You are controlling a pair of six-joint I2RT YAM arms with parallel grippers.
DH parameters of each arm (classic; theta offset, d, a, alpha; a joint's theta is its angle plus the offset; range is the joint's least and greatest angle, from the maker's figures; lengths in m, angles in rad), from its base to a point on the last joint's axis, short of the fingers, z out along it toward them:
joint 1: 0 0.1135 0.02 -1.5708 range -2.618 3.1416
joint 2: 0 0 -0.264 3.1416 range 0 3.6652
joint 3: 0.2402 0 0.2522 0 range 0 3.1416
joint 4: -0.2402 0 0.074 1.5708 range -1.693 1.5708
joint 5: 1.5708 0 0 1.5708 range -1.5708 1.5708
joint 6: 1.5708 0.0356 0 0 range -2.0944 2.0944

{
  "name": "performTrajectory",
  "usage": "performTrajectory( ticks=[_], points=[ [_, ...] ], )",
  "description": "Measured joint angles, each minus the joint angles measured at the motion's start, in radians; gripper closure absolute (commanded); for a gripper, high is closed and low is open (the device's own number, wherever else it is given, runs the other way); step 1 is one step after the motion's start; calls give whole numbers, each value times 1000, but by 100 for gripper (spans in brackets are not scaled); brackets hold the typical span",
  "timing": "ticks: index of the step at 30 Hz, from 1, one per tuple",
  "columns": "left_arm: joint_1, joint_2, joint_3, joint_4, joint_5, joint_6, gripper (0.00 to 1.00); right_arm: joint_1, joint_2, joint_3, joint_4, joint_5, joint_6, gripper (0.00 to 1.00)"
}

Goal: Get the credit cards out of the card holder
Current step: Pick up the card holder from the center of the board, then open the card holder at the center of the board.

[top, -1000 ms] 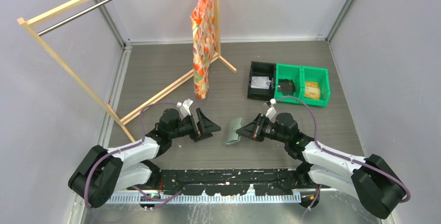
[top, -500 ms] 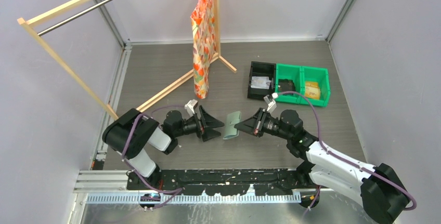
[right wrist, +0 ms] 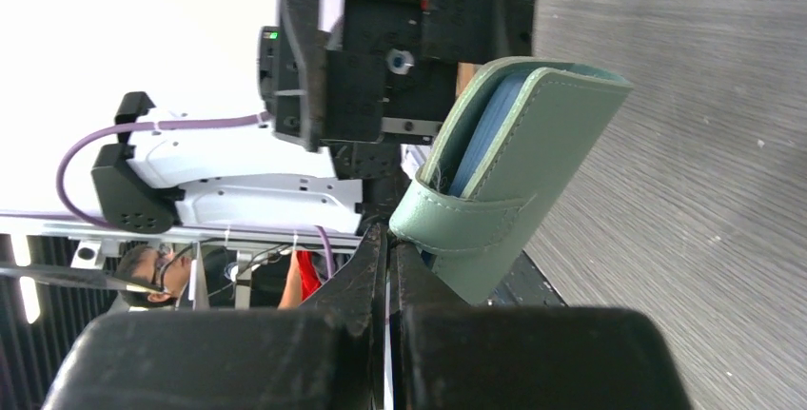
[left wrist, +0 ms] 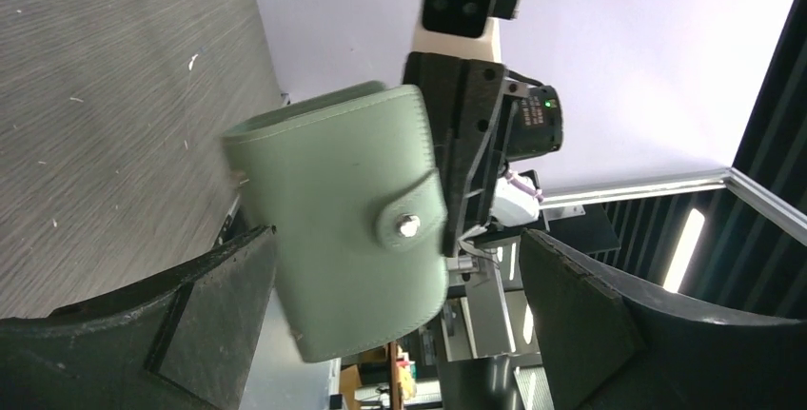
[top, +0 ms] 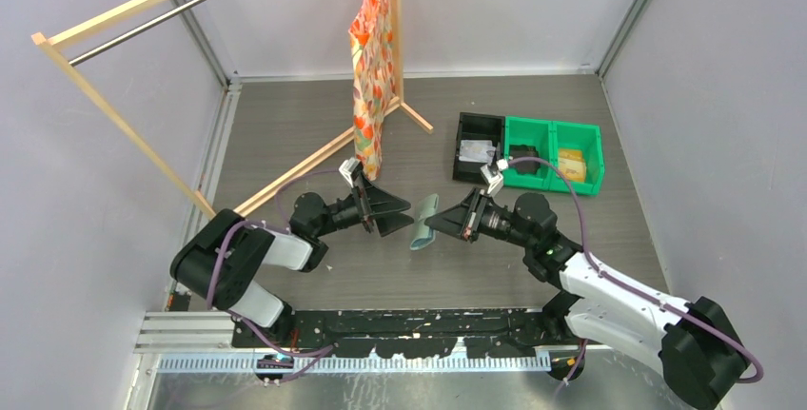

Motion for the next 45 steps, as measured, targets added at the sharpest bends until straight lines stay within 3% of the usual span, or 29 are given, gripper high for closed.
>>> performTrajectory(
  ticks=[16,26,31,39,43,44,45],
  points=[
    [0,50,2,-3,1,-37,4,0,20,97,11,-27,-10,99],
    [2,-90,27,-6,-19,-106,28,-2,50,79,82,-30,-3,99],
    [1,-103,32,-5,-24,-109,32,-2,71,56,81,-30,-3,99],
    [1,-103,32,-11,-30,-118,65,-2,71,55,91,-29,-3,99],
    [1,-98,32,-21,-37,-106,98,-2,67,55,89,-30,-7,99],
    [2,-94,31,-32,-37,-99,99,-2,57,58,79,-27,-16,93],
    [1,-90,31,-40,-38,-97,99,-2,43,65,43,-22,-37,79]
  ],
)
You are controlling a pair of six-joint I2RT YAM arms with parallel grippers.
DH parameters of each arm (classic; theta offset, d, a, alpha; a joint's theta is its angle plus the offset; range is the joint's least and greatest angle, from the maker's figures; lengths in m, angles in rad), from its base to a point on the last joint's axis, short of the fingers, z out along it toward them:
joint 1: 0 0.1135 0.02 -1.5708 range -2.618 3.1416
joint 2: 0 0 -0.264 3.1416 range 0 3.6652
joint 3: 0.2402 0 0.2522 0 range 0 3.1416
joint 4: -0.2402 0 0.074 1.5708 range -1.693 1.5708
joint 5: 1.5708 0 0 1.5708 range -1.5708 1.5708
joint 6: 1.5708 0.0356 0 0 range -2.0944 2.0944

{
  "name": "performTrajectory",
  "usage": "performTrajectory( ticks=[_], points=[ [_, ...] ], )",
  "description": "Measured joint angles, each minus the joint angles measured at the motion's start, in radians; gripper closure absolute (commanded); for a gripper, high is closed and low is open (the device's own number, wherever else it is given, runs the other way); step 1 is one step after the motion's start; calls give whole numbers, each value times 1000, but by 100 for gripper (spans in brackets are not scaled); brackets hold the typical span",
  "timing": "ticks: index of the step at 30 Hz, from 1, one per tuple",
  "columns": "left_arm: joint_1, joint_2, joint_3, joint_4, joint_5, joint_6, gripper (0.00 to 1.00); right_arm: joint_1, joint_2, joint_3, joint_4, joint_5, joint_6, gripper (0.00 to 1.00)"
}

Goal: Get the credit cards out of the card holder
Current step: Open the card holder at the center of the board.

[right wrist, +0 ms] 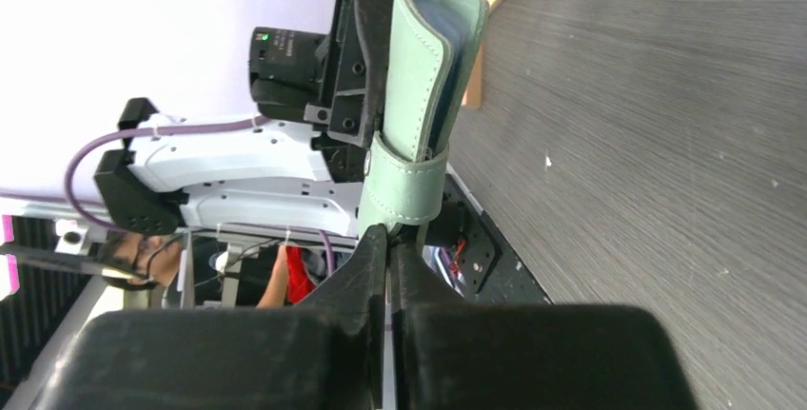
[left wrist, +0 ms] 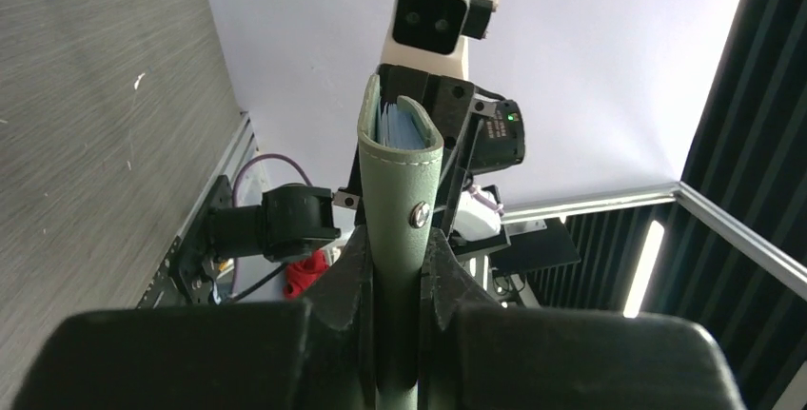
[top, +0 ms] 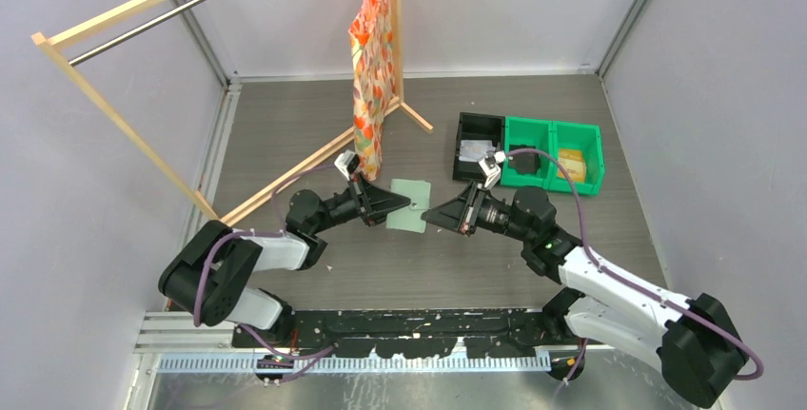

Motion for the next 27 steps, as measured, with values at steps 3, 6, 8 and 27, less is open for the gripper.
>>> performTrajectory(
  ticks=[3,6,8,27],
  points=[
    [-2,0,-1,-34,-6,10,99,0,-43,63,-206,38,-95,56],
    [-2,-32,-1,-121,-19,50,99,10,-98,154,-482,140,-214,52],
    [-2,-98,2,-261,-32,107,99,32,-121,214,-617,220,-271,51],
    [-20,-441,198,-1234,-173,558,99,519,207,586,-1014,935,-546,49]
  ],
)
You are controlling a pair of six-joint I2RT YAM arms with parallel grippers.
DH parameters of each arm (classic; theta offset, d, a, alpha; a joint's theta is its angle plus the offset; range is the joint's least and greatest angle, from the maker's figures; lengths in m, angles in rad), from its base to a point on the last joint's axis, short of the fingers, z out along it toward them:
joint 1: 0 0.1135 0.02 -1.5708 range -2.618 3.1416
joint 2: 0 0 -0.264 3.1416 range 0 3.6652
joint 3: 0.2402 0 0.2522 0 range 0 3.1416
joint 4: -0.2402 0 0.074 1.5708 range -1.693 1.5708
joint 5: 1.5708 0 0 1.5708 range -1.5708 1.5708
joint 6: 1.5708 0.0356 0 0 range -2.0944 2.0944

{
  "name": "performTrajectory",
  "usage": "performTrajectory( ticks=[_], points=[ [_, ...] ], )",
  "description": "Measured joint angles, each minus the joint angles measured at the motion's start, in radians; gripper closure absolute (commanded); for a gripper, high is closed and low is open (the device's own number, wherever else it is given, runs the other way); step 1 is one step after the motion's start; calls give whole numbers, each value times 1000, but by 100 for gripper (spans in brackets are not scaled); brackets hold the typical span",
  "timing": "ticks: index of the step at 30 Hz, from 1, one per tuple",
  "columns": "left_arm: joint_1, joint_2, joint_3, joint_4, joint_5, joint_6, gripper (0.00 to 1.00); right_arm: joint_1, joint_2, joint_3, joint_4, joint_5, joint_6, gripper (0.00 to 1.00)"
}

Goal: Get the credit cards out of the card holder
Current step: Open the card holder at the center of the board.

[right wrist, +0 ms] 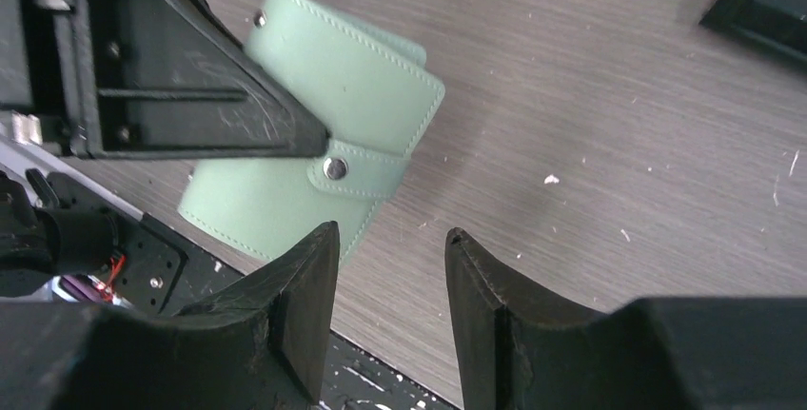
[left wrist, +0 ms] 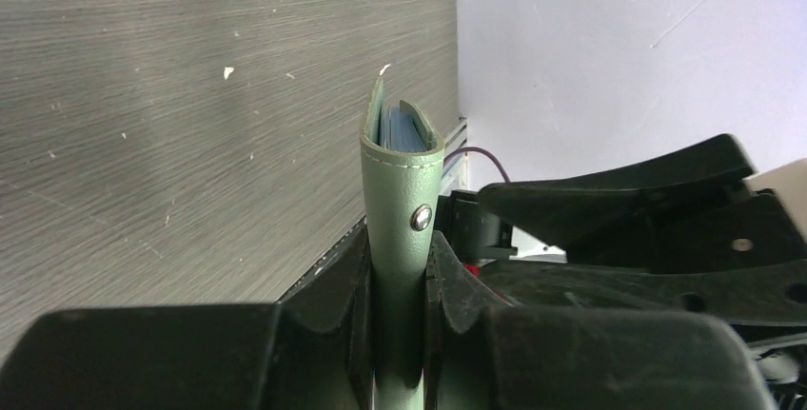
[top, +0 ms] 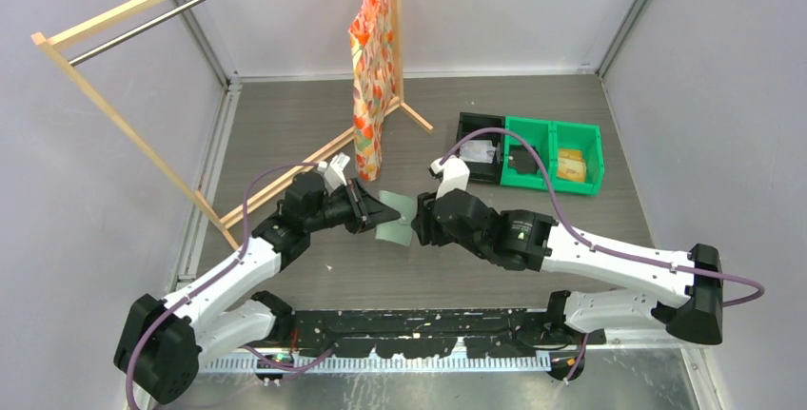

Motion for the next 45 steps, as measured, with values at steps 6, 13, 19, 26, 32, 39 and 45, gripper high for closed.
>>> performTrajectory(
  ticks=[6,13,19,26,32,39,45],
  points=[
    [0,0,0,-32,0,19,99,0,5,29,21,9,-36,47],
    [0,-8,0,-55,2,20,99,0,79,31,76,-62,-61,43],
    [0,-12,0,-59,18,19,99,0,107,31,117,-97,-70,54],
    [0,-11,0,-45,41,9,99,0,116,31,158,-95,-75,61],
    [1,-7,0,-45,37,-3,99,0,117,18,175,-92,-74,60],
    [2,-7,-1,-47,31,-7,100,1,117,3,184,-57,-71,85],
    [7,-3,-1,-43,13,-11,99,5,115,-6,183,-20,-56,99]
  ],
)
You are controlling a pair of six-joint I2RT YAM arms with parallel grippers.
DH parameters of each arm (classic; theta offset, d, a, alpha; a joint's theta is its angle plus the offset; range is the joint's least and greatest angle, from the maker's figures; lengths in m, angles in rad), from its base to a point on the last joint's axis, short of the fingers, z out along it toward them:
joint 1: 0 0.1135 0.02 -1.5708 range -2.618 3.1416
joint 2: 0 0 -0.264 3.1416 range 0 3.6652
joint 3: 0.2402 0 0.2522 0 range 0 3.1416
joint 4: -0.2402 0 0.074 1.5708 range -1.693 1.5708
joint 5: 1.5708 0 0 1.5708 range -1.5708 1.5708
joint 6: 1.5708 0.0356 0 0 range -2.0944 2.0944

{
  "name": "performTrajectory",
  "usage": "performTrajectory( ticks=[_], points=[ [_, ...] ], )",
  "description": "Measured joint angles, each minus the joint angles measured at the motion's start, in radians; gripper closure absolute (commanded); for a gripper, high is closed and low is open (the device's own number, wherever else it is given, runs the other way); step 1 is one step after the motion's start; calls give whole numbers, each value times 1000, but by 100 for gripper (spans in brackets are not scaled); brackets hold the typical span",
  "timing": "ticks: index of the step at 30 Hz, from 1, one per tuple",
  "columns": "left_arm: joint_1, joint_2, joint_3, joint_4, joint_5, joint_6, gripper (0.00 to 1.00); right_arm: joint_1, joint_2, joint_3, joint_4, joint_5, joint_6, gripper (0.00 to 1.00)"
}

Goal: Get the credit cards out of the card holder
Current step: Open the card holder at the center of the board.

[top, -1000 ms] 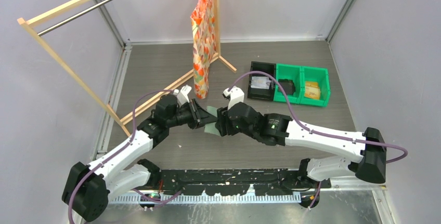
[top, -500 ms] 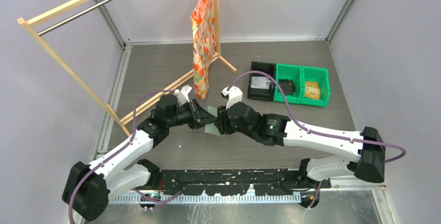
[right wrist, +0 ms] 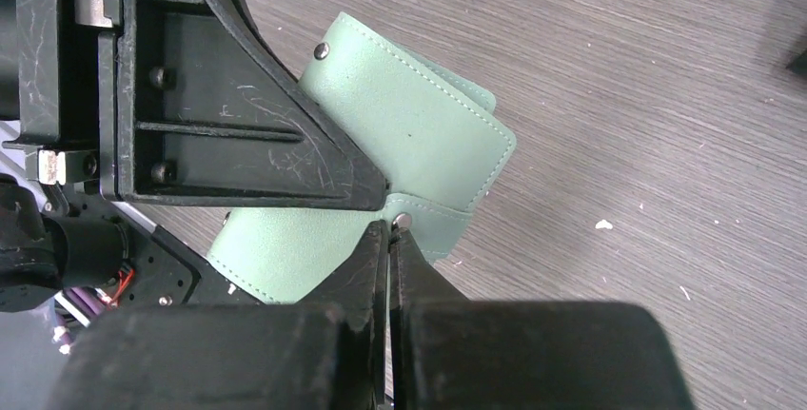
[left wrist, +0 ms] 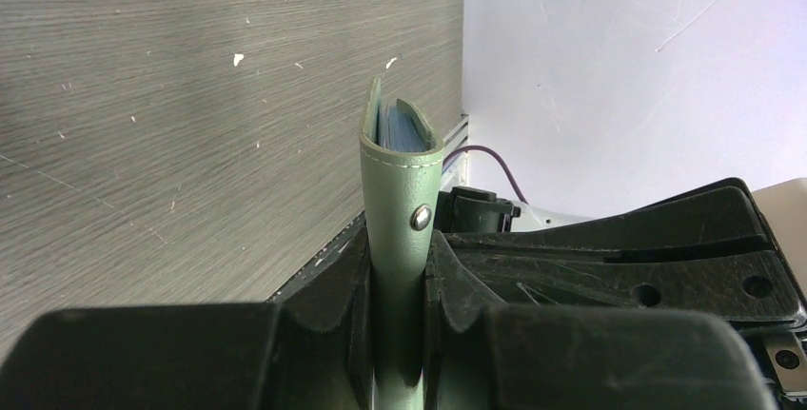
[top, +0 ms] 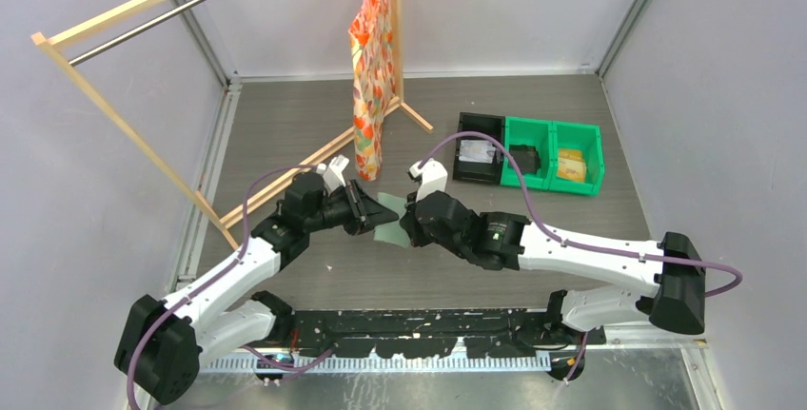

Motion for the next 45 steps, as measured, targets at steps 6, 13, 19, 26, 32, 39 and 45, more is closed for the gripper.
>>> performTrajectory(
  ticks=[6,13,19,26,32,39,45],
  points=[
    [0,4,0,11,-1,-6,99,3,-6,-6,2,28,26,99],
    [-2,-5,0,17,24,-20,100,-14,-11,-27,-51,124,68,99],
    [-2,-27,0,38,40,-21,99,-20,-13,-69,-75,142,112,99],
    [-2,-31,0,37,53,5,99,-86,-102,-137,-101,117,201,60],
    [0,-9,0,72,124,39,99,-272,-398,-366,-93,-43,249,48],
    [0,131,-62,311,191,-26,99,-429,-540,-463,101,-321,348,31],
    [0,159,-96,418,198,-85,99,-441,-515,-534,266,-488,435,23]
  ],
)
